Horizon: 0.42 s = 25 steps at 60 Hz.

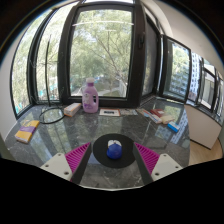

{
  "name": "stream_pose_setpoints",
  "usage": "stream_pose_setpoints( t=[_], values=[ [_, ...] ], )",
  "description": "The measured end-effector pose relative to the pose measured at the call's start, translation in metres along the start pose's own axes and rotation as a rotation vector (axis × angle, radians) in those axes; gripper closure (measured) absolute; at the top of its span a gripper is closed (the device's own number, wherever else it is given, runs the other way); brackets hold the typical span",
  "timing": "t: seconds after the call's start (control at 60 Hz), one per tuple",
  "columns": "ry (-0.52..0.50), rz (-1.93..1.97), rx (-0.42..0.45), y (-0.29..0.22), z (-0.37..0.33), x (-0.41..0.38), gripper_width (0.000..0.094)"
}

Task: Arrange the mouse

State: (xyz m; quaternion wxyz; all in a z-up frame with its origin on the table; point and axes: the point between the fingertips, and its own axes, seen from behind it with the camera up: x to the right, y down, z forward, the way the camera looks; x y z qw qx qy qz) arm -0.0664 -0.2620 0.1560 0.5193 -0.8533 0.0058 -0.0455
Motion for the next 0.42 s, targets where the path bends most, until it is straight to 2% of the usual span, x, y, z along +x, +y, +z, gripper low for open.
stream_pose_setpoints(
  t=[0.167, 0.417],
  values=[
    [0.014, -0.01, 0.013, 0.002, -0.042, -0.008, 0.0082],
    [0.005, -0.015, 0.013, 0.002, -0.061, -0.014, 0.0084]
  ],
)
